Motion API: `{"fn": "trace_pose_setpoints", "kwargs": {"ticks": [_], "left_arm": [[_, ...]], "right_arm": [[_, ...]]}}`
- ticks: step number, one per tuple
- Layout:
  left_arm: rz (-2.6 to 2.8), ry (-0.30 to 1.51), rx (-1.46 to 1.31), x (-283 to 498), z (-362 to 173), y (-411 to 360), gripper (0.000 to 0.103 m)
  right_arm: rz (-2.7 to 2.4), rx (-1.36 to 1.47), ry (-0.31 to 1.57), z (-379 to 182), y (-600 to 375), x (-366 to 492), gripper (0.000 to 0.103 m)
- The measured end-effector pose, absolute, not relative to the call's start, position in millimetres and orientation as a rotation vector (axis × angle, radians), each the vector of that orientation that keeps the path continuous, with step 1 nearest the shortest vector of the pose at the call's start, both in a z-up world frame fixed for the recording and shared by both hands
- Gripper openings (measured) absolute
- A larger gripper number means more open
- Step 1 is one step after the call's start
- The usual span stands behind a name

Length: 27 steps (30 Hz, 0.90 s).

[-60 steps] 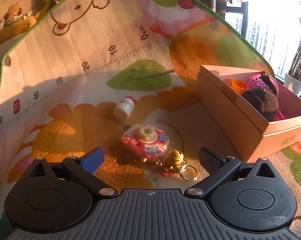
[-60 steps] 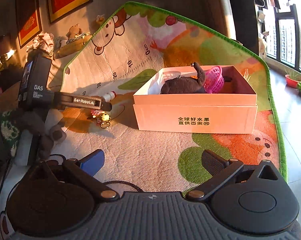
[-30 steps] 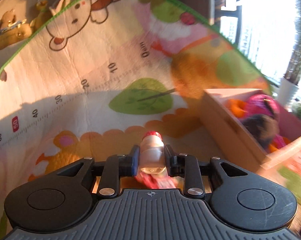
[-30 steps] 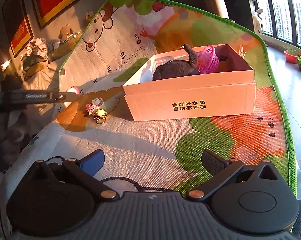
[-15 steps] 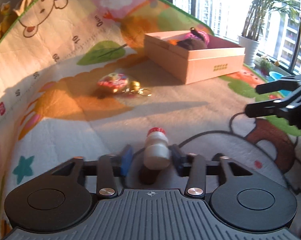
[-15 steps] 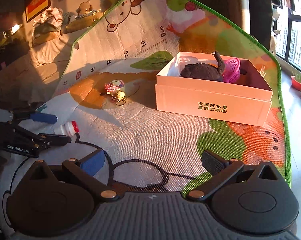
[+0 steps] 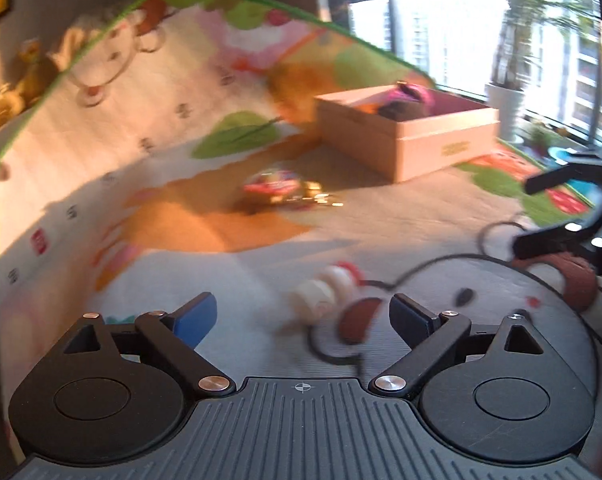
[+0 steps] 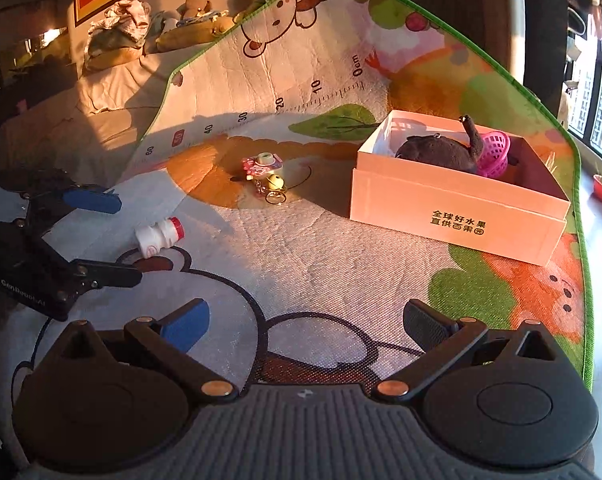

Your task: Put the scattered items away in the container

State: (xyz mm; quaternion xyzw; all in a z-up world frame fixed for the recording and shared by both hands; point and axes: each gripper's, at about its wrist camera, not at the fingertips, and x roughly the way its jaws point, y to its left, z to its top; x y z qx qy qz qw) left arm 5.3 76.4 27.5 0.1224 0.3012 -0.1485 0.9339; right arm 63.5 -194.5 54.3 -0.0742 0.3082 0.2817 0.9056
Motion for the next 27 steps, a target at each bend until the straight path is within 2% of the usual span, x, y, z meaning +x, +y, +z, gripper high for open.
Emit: {"fn": "trace_pose_setpoints", "kwargs": {"ticks": [3, 7, 9, 11, 17, 19, 21, 22, 25, 26, 27], "left_arm": [[-0.313, 0.628, 0.272, 14.0, 19.2, 64.4, 0.096], [-0.256, 0.670, 0.161, 26.8, 10.4, 62.7, 0.096], [-0.237, 0.661, 0.124, 26.7, 6.8, 62.0, 0.096], [-0.189, 0.658, 0.129, 27.3, 2.7, 60.7, 0.097], [-0.115, 0.639, 0.068, 24.3, 1.4, 68.8, 0.098], [-0.123, 0.626, 0.053, 22.4, 2.3, 71.3, 0.098], [-0.132, 0.620, 0.025, 22.1, 1.9, 75.3, 0.098], [-0.136, 0.619, 0.009, 22.4, 1.5, 77.3, 0.099], [-0.144, 0.624, -0.033, 24.3, 0.1, 82.0, 0.099], [-0.145, 0.623, -0.036, 24.2, -0.1, 82.3, 0.099], [-0.145, 0.622, -0.036, 23.9, -0.2, 82.2, 0.099]], "right_arm": [[0.572, -0.146, 0.631, 54.9, -195.6, 65.9, 0.103], [0.592, -0.157, 0.604, 64.5, -183.2, 74.8, 0.102], [0.641, -0.192, 0.594, 72.3, -166.7, 85.0, 0.081], [0.684, -0.219, 0.606, 79.7, -144.7, 101.8, 0.064], [0.672, -0.277, 0.651, 77.3, -71.6, 173.9, 0.064], [0.646, -0.297, 0.660, 70.0, -51.2, 195.0, 0.067], [0.624, -0.302, 0.673, 62.9, -33.9, 211.6, 0.077], [0.619, -0.306, 0.684, 59.1, -26.7, 218.3, 0.077], [0.632, -0.340, 0.720, 48.0, -10.4, 229.2, 0.077], [0.638, -0.355, 0.731, 45.2, -7.2, 230.2, 0.073], [0.647, -0.356, 0.740, 44.4, -6.8, 229.9, 0.065]]}}
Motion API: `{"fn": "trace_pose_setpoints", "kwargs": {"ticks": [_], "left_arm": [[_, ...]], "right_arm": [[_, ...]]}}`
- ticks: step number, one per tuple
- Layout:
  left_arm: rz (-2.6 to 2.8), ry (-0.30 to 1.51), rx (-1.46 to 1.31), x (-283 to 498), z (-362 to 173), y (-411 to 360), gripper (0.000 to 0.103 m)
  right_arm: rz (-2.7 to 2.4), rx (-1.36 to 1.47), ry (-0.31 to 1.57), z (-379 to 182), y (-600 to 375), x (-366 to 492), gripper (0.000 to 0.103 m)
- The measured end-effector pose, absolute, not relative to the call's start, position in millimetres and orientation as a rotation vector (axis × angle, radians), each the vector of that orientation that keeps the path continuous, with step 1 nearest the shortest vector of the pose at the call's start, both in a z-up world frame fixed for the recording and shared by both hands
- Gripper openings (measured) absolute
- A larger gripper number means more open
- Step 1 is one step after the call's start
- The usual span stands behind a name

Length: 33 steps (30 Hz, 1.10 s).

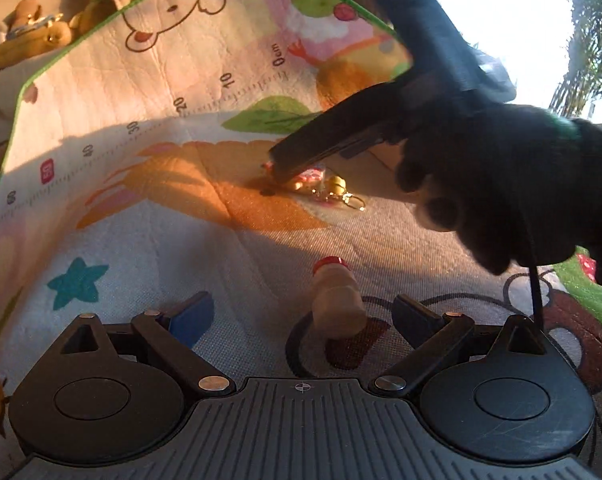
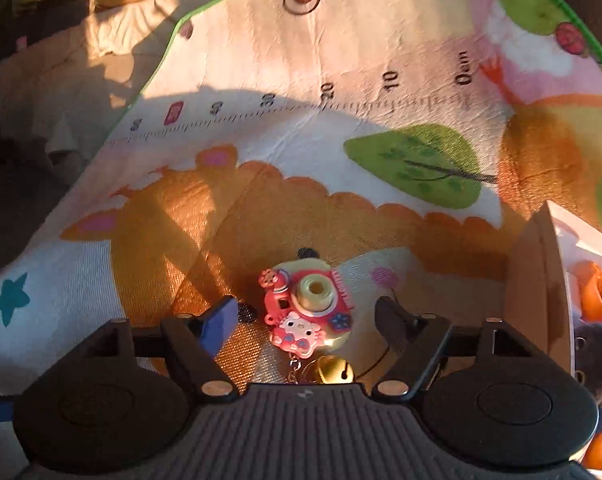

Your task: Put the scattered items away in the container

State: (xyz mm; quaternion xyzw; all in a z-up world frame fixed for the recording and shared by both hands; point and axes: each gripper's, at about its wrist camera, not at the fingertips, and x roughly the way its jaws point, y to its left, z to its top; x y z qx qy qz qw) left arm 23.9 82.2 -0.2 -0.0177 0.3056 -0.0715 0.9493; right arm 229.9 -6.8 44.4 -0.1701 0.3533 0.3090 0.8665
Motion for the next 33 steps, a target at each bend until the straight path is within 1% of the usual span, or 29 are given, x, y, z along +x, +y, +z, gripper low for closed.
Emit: {"fn": "trace_pose_setpoints", "kwargs": {"ticks": [1, 2, 3, 7, 13, 17, 20, 22, 24, 25, 26, 28, 29, 30, 31, 32, 33], "left_arm": [[-0.146, 0.620, -0.035, 23.5, -0.3, 82.1, 0.099], [-0.147, 0.619, -0.035, 23.1, -0.3, 82.3, 0.099], [-0.147, 0.618, -0.037, 22.6, -0.3, 82.8, 0.099], [-0.145, 0.613, -0.039, 21.9, -0.3, 83.5, 0.099], [-0.111, 0.616, -0.017, 21.7, 1.1, 79.3, 0.099], [-0.121, 0.632, -0.008, 23.7, 5.7, 73.9, 0.099], [-0.168, 0.657, -0.038, 30.0, 8.3, 69.5, 0.099], [-0.189, 0.670, -0.024, 33.9, 8.9, 60.6, 0.098], [-0.208, 0.676, 0.013, 36.7, 9.5, 50.2, 0.094], [-0.215, 0.684, 0.027, 38.3, 8.9, 45.8, 0.087], [-0.218, 0.694, 0.037, 40.5, 7.9, 42.2, 0.084], [-0.208, 0.700, 0.057, 44.4, 6.5, 36.3, 0.083], [-0.206, 0.702, 0.065, 46.1, 6.9, 34.0, 0.078], [-0.210, 0.703, 0.070, 47.3, 7.9, 31.8, 0.074], [-0.220, 0.704, 0.071, 47.7, 9.1, 30.0, 0.064], [-0.237, 0.706, 0.068, 47.6, 10.3, 28.1, 0.059], [-0.258, 0.710, 0.066, 47.3, 11.3, 25.3, 0.058]], "right_arm": [[0.656, -0.344, 0.745, 45.9, -8.7, 228.7, 0.057], [0.656, -0.340, 0.756, 48.3, -11.3, 227.0, 0.045], [0.652, -0.336, 0.762, 51.6, -16.0, 224.0, 0.044], [0.655, -0.308, 0.728, 71.0, -56.5, 195.7, 0.043], [0.651, -0.266, 0.653, 97.2, -149.8, 122.8, 0.044], [0.588, -0.242, 0.636, 84.0, -203.1, 79.6, 0.044], [0.523, -0.203, 0.654, 63.2, -230.4, 61.6, 0.044], [0.485, -0.167, 0.634, 54.4, -244.3, 53.1, 0.044], [0.455, -0.159, 0.602, 48.3, -251.4, 47.5, 0.044], [0.449, -0.155, 0.593, 46.0, -253.9, 46.4, 0.044], [0.447, -0.146, 0.589, 43.7, -255.7, 46.5, 0.044], [0.449, -0.120, 0.591, 39.6, -259.4, 46.9, 0.044], [0.448, -0.106, 0.590, 38.5, -262.1, 45.7, 0.047], [0.444, -0.093, 0.589, 37.3, -264.3, 46.0, 0.054], [0.438, -0.079, 0.589, 36.2, -266.3, 47.0, 0.059], [0.431, -0.062, 0.591, 34.9, -268.4, 48.1, 0.067], [0.424, -0.042, 0.596, 33.8, -270.8, 49.6, 0.070]]}}
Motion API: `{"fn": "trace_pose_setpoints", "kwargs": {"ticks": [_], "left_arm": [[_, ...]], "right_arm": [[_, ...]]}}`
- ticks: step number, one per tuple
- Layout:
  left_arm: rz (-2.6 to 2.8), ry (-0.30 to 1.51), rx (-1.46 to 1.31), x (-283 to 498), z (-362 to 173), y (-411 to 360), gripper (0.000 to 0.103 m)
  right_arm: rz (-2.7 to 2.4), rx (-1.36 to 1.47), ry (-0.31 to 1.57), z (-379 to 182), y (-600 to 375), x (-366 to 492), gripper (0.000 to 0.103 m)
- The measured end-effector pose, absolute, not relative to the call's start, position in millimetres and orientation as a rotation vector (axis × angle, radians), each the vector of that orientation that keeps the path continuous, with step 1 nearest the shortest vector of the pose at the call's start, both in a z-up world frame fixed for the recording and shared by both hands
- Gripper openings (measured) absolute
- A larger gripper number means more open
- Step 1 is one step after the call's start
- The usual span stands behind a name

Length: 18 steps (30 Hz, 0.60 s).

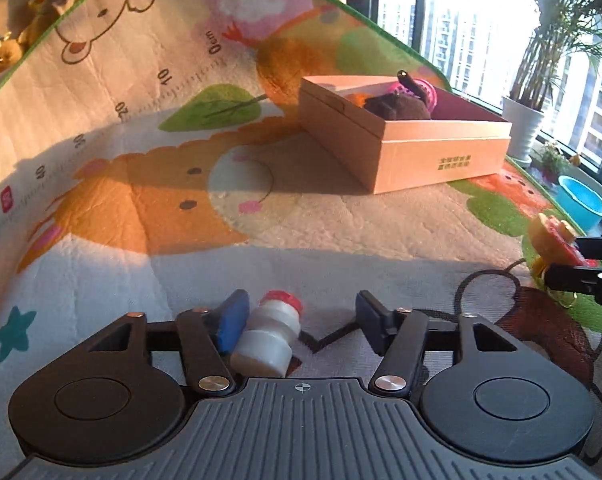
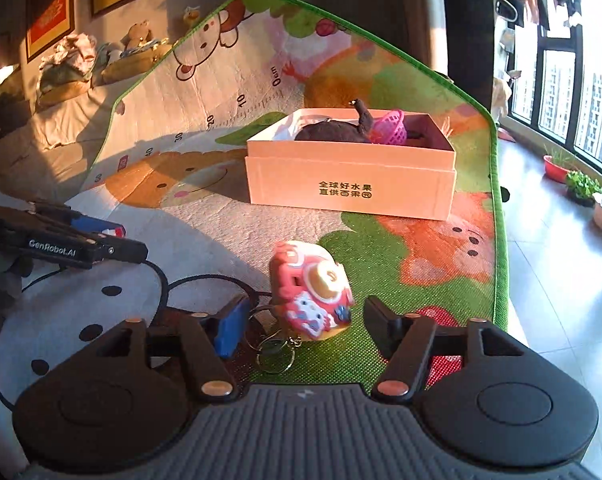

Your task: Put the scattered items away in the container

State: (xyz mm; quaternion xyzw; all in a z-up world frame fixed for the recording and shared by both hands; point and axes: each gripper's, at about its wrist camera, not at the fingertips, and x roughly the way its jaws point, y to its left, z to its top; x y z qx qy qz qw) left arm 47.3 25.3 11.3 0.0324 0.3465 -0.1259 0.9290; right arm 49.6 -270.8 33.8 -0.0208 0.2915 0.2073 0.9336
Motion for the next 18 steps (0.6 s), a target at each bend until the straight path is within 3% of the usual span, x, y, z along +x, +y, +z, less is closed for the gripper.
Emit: {"fn": "trace_pose_setpoints", "kwargs": {"ticks": [4, 9, 14, 18], "left_arm": [[-0.357, 0.714, 0.094, 41.0, 13.3, 6.0, 0.057], [-0.500, 0.703, 0.133, 26.8, 17.5, -22.3, 0.063], [-0.489, 0.662, 0.179, 11.5, 22.8, -33.3, 0.088], [-0.392, 0.656, 0.263, 7.8, 20.4, -28.7, 0.094]], "right_arm": [[0.410, 0.018, 0.625, 31.3, -277.6, 55.6, 0.080], [0.407, 0.021, 0.639, 29.6, -276.5, 57.6, 0.089], [0.406, 0.023, 0.645, 28.7, -276.5, 58.2, 0.090], [0.403, 0.015, 0.646, 28.4, -275.1, 57.7, 0.091]]}}
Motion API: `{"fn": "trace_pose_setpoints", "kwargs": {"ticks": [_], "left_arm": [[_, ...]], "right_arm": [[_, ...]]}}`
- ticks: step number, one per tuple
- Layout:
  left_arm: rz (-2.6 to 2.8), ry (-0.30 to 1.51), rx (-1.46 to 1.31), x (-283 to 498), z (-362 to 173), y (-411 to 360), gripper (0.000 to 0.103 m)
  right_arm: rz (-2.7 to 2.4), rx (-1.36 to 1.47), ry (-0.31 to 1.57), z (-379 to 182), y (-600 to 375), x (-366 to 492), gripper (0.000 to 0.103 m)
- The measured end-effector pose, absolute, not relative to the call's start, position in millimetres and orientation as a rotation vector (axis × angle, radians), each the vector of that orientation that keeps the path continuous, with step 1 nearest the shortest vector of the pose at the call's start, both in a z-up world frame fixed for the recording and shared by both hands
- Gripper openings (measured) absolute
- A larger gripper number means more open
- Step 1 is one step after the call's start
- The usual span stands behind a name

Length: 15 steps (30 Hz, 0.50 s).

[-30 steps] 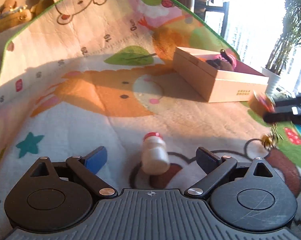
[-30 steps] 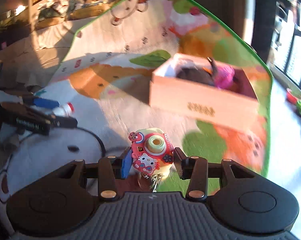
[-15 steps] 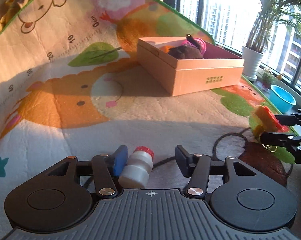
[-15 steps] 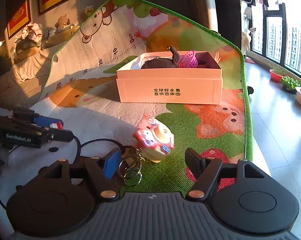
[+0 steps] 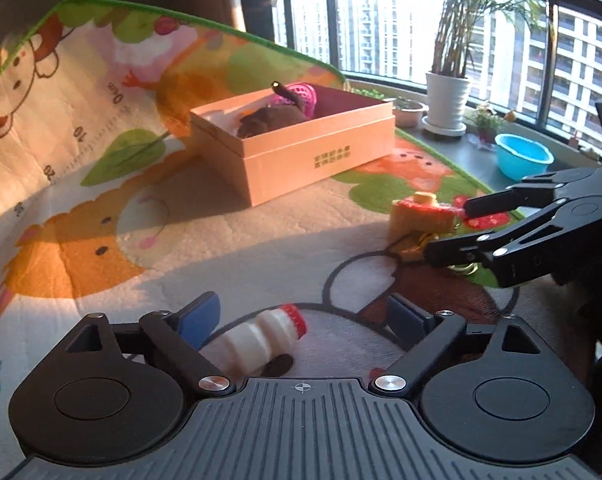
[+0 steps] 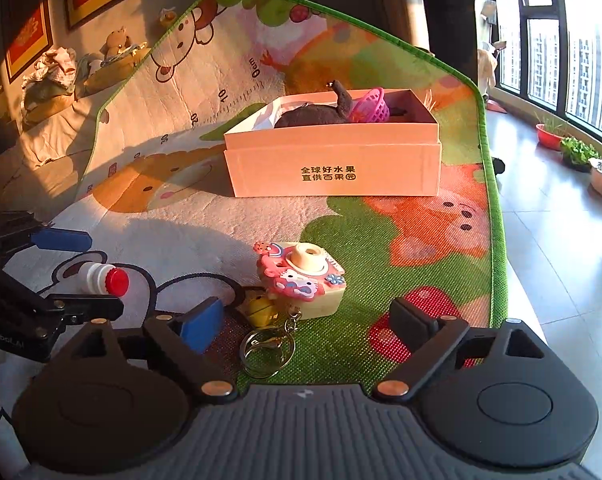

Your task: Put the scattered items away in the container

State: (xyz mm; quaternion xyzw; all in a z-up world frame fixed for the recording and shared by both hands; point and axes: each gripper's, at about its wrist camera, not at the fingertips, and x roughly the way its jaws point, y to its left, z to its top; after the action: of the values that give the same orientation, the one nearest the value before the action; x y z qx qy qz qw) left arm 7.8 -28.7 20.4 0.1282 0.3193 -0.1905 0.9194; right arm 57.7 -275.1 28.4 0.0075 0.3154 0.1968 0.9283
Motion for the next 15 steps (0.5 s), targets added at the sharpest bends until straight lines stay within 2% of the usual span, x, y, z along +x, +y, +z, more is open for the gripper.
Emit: {"fn": "trace_pose_setpoints", "kwargs": {"ticks": [4, 7, 15], "left_arm": [[-0.285, 0.686, 0.288, 14.1, 16.0, -9.4, 0.094], [-0.201, 0.677, 0.308, 18.1, 17.3, 5.3, 0.095], [-0.060, 0.641, 0.306, 19.2, 31.1, 30.7, 0.096]], "right_arm": [[0.401, 0.010, 0.649, 28.2, -274.2, 57.3, 0.092], [0.396, 0.013, 0.649, 28.7, -274.3, 57.7, 0.102], [0.395, 0.026, 0.650, 28.3, -275.4, 57.9, 0.103]]}}
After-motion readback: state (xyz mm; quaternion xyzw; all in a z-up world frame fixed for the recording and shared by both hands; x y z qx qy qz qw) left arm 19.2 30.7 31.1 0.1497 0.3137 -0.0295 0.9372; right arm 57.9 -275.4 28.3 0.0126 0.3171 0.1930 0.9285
